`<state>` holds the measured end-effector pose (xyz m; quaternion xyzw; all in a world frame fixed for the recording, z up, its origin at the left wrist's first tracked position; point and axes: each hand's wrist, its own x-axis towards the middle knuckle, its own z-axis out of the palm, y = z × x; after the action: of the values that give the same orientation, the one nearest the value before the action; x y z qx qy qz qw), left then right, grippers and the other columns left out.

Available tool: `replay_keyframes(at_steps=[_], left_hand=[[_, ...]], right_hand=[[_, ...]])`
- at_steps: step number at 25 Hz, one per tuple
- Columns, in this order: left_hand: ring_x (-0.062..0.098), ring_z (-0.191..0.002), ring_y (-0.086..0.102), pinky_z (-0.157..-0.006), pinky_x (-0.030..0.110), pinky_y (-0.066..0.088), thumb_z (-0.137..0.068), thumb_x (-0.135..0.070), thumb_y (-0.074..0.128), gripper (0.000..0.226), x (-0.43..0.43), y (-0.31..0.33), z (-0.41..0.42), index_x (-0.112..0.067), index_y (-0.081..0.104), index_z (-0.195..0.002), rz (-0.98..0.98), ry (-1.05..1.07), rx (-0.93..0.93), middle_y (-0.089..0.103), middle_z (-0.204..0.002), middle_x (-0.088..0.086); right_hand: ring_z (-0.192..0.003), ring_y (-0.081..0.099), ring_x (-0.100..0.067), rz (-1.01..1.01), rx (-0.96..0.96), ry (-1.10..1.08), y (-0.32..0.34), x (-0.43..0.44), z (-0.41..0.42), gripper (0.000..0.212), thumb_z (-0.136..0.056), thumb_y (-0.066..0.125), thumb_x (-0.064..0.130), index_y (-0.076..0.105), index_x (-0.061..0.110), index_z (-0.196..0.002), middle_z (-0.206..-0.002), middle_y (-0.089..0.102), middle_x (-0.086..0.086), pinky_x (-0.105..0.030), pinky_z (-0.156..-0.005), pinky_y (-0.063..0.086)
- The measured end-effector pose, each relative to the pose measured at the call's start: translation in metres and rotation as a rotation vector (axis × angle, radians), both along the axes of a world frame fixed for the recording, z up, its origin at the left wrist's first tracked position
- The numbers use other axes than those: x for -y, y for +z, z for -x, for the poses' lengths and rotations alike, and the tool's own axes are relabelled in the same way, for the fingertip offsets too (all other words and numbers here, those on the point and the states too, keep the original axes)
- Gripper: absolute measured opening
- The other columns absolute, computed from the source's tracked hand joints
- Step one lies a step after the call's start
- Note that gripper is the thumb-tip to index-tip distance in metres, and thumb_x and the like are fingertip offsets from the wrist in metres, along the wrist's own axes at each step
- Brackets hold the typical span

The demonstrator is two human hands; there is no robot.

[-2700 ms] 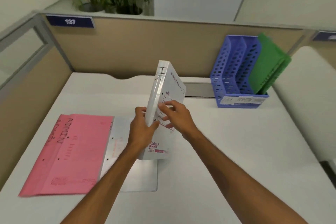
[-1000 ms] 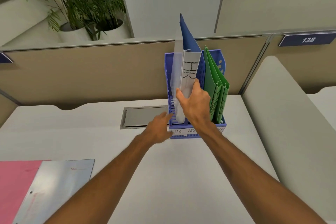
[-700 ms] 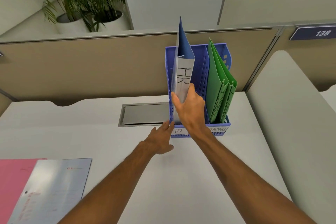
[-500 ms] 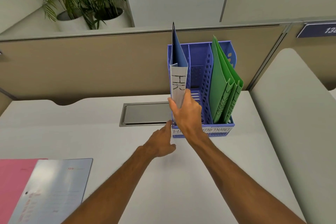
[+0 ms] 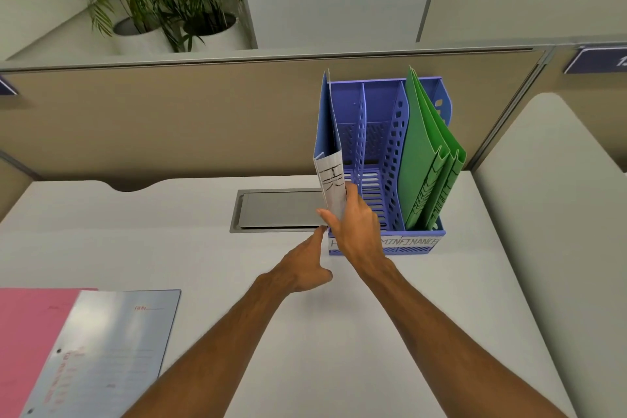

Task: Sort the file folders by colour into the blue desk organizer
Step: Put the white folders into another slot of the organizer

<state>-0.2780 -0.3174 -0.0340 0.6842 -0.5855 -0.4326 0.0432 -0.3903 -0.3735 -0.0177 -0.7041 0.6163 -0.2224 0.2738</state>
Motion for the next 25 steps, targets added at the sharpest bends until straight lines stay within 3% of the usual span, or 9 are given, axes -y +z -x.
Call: replay_keyframes(at_steps=[4,8,11,18,22,25], left_hand=[[0.027,-0.145,0.027,-0.112,0.041,0.035,-0.086,-0.022,0.071,0.099,-0.011,0.004,-0.006,-0.027,0.000,-0.155,0.040,0.042,0.009,0.012,-0.163,0.001],[0.023,-0.149,0.016,-0.118,0.040,0.025,-0.091,-0.030,0.065,0.089,-0.034,0.010,-0.018,-0.024,0.003,-0.155,0.137,0.100,0.032,0.007,-0.164,-0.001],[0.021,-0.148,0.020,-0.117,0.038,0.025,-0.095,-0.033,0.059,0.078,-0.063,0.014,-0.031,-0.024,0.011,-0.155,0.221,0.177,0.012,0.013,-0.163,-0.001],[0.018,-0.145,0.027,-0.115,0.034,0.027,-0.094,-0.031,0.061,0.074,-0.177,0.012,-0.125,-0.025,0.018,-0.153,0.257,0.409,-0.067,0.023,-0.160,-0.002],[0.021,-0.146,0.026,-0.116,0.035,0.026,-0.092,-0.031,0.063,0.075,-0.253,-0.004,-0.218,-0.023,0.020,-0.153,0.178,0.558,-0.026,0.024,-0.160,0.002],[0.025,-0.141,0.033,-0.113,0.038,0.032,-0.091,-0.028,0.066,0.075,-0.304,-0.019,-0.289,-0.019,0.023,-0.152,0.110,0.641,0.031,0.029,-0.157,0.007]], right_hand=[[-0.125,0.054,-0.031,-0.021,0.035,-0.045,0.005,-0.012,0.014,0.080,-0.085,0.069,0.049,0.029,0.016,-0.146,-0.141,0.051,-0.011,-0.047,-0.094,0.052],[-0.103,0.064,-0.022,0.141,0.036,-0.013,0.005,-0.044,0.028,0.043,-0.093,0.062,0.041,0.049,0.014,-0.123,-0.120,0.062,-0.005,-0.028,-0.071,0.051],[-0.089,0.065,-0.020,0.149,0.064,0.097,0.005,-0.069,0.021,0.022,-0.096,0.058,0.034,0.057,0.015,-0.109,-0.104,0.064,-0.002,-0.024,-0.067,0.047],[-0.089,0.063,-0.012,-0.044,0.003,0.368,-0.010,-0.146,-0.059,0.026,-0.097,0.056,0.039,0.058,0.021,-0.115,-0.115,0.063,0.002,-0.026,-0.081,0.052],[-0.086,0.061,-0.014,-0.103,-0.025,0.505,-0.026,-0.200,-0.127,0.026,-0.095,0.057,0.037,0.059,0.021,-0.116,-0.114,0.062,0.002,-0.028,-0.076,0.045],[-0.092,0.061,-0.017,-0.221,-0.044,0.560,-0.041,-0.239,-0.183,0.031,-0.094,0.058,0.037,0.057,0.018,-0.120,-0.116,0.061,-0.001,-0.029,-0.080,0.045]])
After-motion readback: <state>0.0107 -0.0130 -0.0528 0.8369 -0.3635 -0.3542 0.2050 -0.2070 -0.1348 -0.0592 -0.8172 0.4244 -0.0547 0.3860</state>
